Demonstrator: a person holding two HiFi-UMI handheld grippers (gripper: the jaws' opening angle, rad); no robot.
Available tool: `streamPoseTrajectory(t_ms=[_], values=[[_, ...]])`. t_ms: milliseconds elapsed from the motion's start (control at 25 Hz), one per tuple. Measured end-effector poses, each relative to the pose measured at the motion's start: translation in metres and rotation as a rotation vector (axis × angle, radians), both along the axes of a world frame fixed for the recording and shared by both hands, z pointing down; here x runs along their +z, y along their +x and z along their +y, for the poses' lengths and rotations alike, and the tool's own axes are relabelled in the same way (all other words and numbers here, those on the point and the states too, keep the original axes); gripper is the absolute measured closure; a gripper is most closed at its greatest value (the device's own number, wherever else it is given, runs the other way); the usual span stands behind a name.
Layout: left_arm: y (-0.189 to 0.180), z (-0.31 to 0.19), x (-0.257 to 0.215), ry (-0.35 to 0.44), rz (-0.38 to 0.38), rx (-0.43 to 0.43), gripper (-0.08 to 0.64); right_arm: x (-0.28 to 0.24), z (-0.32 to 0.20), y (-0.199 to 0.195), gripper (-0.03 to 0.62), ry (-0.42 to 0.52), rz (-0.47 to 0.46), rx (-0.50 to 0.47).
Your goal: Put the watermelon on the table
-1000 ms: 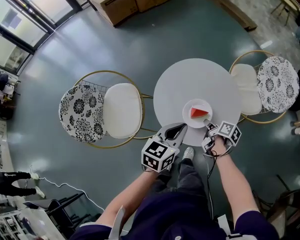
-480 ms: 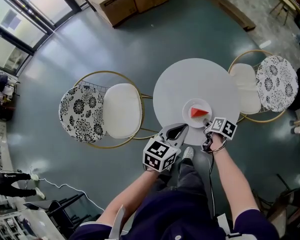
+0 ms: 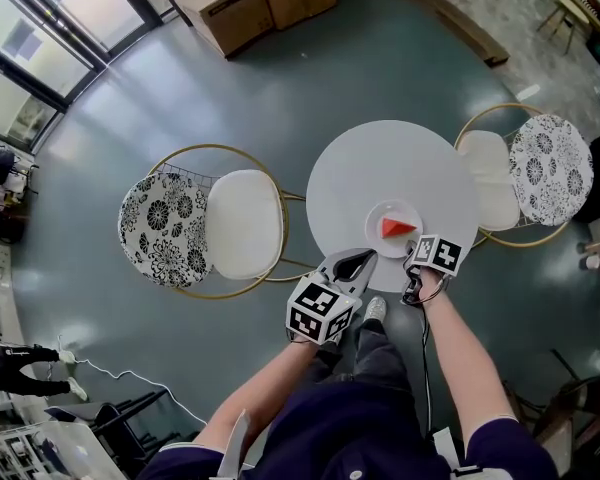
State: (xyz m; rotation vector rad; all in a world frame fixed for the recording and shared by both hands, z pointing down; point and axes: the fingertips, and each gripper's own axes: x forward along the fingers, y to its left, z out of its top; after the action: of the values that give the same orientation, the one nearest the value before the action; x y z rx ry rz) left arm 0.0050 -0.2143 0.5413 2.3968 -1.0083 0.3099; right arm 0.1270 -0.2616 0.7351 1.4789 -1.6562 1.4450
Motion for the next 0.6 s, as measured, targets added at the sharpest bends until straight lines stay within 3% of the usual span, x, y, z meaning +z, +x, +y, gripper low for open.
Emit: streamPoseTrajectory(t_ms=[200,400,600], values=[[0.000,0.000,0.000,0.002,-0.002,0.003,0.555,-0.006,-0.007,0.007,0.508,0.043,0.114,-0.044],[0.002,0.002,-0.005,0.011,0.001,0.011,0.555,-0.022,-0.009,0.016,0.508,0.093,0.138,-0.050],[0.005,-0.001,-0.011,0.029,0.011,0.012,0.555,-0.066,-0.015,0.007,0.512,0.254,0.107,-0.138]])
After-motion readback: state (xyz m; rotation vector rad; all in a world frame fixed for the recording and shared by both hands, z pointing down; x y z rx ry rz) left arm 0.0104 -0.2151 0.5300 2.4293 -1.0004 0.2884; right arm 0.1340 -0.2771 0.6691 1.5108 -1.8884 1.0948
